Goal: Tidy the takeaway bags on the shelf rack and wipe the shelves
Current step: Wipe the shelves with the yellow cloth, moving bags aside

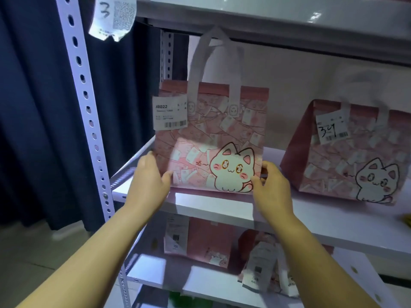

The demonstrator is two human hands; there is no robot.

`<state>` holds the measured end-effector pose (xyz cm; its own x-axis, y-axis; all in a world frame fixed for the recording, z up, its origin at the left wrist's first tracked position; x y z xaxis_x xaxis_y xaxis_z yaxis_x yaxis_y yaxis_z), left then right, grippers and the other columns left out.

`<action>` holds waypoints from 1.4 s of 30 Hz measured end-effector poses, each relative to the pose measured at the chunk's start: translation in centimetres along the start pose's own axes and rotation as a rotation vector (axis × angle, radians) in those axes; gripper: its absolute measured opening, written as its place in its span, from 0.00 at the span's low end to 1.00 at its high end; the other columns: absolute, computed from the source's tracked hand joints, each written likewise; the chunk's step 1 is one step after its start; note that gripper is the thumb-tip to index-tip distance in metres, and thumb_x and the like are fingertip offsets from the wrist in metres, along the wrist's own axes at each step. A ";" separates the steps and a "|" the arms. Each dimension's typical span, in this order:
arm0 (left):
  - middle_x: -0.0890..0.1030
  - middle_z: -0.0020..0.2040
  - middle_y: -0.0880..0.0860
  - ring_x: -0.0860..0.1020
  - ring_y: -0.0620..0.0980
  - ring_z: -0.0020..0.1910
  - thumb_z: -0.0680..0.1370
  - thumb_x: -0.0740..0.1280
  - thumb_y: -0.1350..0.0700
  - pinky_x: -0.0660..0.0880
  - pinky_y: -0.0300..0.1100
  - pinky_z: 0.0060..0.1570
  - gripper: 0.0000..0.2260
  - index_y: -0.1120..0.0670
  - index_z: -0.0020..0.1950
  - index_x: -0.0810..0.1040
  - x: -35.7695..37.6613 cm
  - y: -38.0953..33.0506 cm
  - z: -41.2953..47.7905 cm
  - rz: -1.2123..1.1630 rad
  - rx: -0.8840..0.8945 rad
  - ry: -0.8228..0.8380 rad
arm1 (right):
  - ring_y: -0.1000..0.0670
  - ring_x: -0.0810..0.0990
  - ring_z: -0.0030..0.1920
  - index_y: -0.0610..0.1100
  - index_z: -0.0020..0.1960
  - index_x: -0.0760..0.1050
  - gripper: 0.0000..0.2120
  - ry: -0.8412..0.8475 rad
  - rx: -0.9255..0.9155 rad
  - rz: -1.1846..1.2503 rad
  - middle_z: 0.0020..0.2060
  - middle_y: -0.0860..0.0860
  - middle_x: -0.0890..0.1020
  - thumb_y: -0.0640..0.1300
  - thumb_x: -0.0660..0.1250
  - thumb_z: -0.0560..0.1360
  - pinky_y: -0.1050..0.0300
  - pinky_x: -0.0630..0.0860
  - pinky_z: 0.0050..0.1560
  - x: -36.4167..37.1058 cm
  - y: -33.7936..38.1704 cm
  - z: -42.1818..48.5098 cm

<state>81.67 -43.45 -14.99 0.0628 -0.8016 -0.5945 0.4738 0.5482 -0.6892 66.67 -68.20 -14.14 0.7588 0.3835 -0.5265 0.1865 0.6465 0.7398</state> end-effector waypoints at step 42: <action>0.73 0.47 0.45 0.72 0.43 0.45 0.75 0.68 0.53 0.71 0.37 0.44 0.10 0.54 0.54 0.79 9.1 -15.4 -8.4 -0.104 0.526 0.221 | 0.57 0.78 0.44 0.49 0.48 0.76 0.03 -0.217 0.014 -0.051 0.42 0.55 0.80 0.45 0.68 0.74 0.66 0.70 0.41 -13.4 -8.1 -4.1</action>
<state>67.63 -57.16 -13.26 -0.1652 -0.7451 -0.6462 0.8440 0.2321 -0.4835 52.44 -75.90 -14.76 0.8642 0.1987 -0.4623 0.2357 0.6519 0.7208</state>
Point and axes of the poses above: each hand's wrist, its own z-axis towards the middle knuckle, its own x-axis out of the palm, y = z × x, the point moved 9 cm from there along z, towards the middle knuckle
